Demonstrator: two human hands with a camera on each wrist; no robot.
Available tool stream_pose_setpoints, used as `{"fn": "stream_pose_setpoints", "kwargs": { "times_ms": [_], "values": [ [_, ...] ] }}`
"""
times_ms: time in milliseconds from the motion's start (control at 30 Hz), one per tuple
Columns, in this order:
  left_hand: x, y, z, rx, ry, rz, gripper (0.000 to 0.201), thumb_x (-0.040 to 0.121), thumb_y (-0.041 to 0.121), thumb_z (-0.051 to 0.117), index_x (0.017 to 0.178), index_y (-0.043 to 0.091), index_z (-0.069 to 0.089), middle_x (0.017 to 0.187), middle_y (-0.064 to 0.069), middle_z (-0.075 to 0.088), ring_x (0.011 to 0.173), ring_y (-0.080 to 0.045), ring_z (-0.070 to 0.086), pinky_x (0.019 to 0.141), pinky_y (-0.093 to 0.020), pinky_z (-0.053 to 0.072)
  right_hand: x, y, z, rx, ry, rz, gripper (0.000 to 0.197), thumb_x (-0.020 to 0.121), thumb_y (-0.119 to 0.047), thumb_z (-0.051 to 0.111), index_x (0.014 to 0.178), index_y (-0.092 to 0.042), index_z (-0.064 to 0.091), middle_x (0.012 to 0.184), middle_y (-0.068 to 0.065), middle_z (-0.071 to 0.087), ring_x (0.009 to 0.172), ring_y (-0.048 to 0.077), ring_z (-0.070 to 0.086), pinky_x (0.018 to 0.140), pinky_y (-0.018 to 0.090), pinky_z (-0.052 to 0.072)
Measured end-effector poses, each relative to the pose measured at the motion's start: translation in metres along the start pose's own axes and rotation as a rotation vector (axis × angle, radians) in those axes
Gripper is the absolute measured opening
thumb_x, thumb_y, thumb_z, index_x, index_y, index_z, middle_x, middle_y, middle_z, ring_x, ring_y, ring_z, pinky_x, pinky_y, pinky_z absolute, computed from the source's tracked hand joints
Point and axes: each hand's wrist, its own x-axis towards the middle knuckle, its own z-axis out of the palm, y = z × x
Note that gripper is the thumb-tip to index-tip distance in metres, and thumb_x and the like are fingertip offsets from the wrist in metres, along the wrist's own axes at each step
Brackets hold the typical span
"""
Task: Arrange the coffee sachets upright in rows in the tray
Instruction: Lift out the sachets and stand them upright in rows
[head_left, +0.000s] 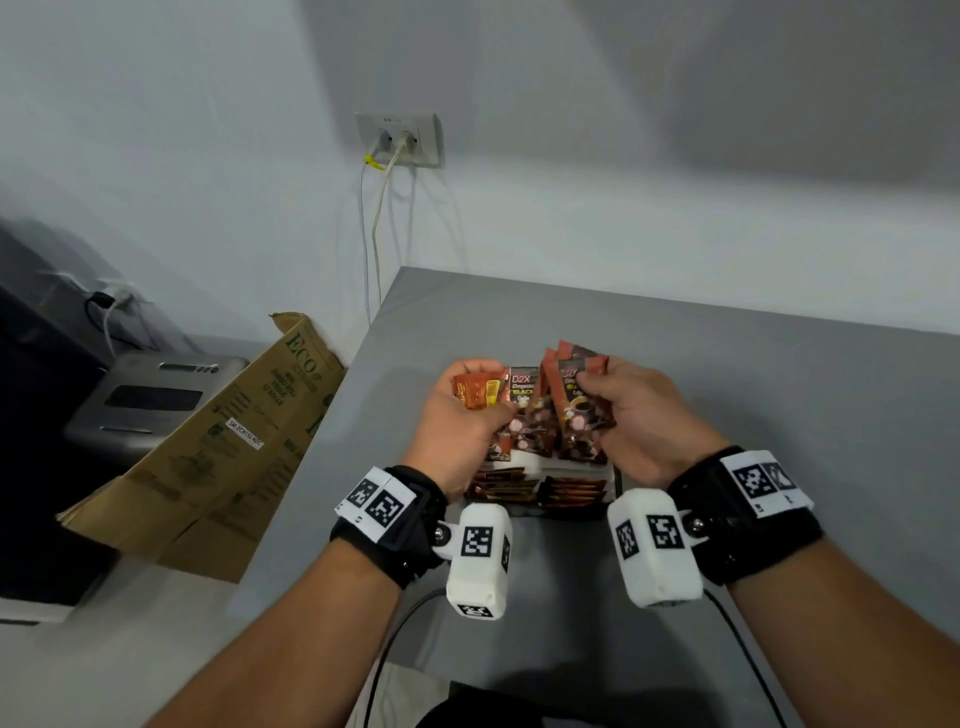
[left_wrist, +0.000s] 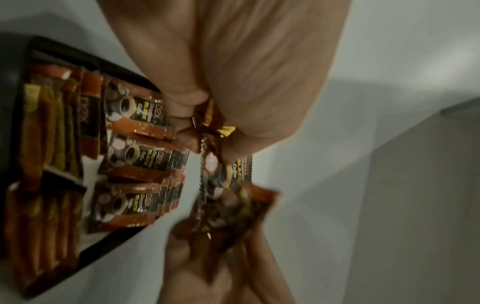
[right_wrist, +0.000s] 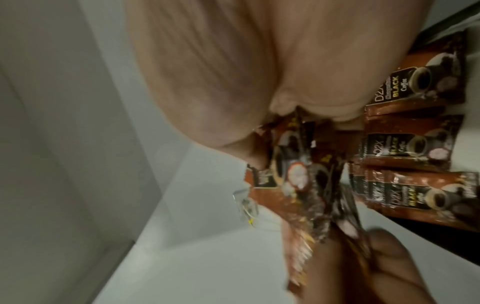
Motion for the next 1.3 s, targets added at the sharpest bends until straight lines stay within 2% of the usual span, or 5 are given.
{"fn": "stream_pose_setpoints", "kwargs": {
  "times_ms": [500, 700, 900, 1167, 1300],
  "values": [
    [-0.002, -0.001, -0.004, -0.041, -0.061, -0.005, 0.048, 0.086, -0.021, 0.053, 0.068, 0.016, 0.078, 0.105, -0.002, 0.071, 0.086, -0.019, 0.067, 0.069, -0.023, 0.053, -0.002, -0.001, -0.022, 0.123, 0.086, -0.033, 0.027, 0.085, 0.012, 0.042, 0.093, -0.006, 0.061, 0.083, 0.014, 0.069, 0.072, 0.026, 0.065, 0.057, 0.035, 0.052],
    [-0.005, 0.000, -0.005, -0.188, -0.156, -0.020, 0.017, 0.076, -0.005, 0.054, 0.072, 0.001, 0.069, 0.103, -0.014, 0.068, 0.086, -0.022, 0.065, 0.069, -0.029, 0.054, -0.001, 0.000, -0.022, 0.061, 0.024, -0.047, 0.042, 0.083, 0.014, 0.039, 0.116, 0.003, 0.063, 0.104, 0.020, 0.070, 0.087, 0.029, 0.067, 0.066, 0.036, 0.057],
    [0.001, 0.008, 0.002, 0.181, -0.096, 0.034, 0.052, 0.066, -0.021, 0.068, 0.101, 0.015, 0.054, 0.100, -0.007, 0.064, 0.080, -0.024, 0.064, 0.065, -0.040, 0.055, -0.003, -0.004, -0.012, -0.191, -0.076, -0.160, 0.039, 0.083, 0.020, 0.049, 0.108, -0.004, 0.066, 0.106, 0.020, 0.073, 0.097, 0.031, 0.067, 0.090, 0.048, 0.051],
    [-0.015, 0.008, 0.018, -0.439, -0.229, -0.160, 0.046, 0.096, 0.026, 0.047, 0.122, -0.010, 0.058, 0.103, -0.022, 0.066, 0.094, -0.033, 0.063, 0.083, -0.041, 0.051, -0.007, 0.008, 0.001, -0.438, -0.110, -0.253, 0.031, 0.086, 0.006, 0.067, 0.108, -0.016, 0.072, 0.103, 0.007, 0.076, 0.098, 0.026, 0.072, 0.090, 0.040, 0.056],
    [-0.016, 0.009, 0.027, -0.398, -0.218, -0.166, 0.031, 0.077, -0.001, 0.062, 0.108, -0.006, 0.064, 0.092, -0.017, 0.071, 0.083, -0.026, 0.071, 0.069, -0.032, 0.057, -0.013, 0.009, 0.013, -0.761, -0.166, -0.365, 0.025, 0.096, -0.014, 0.059, 0.115, -0.027, 0.068, 0.105, -0.013, 0.073, 0.100, 0.002, 0.067, 0.090, 0.022, 0.052]
  ]
}}
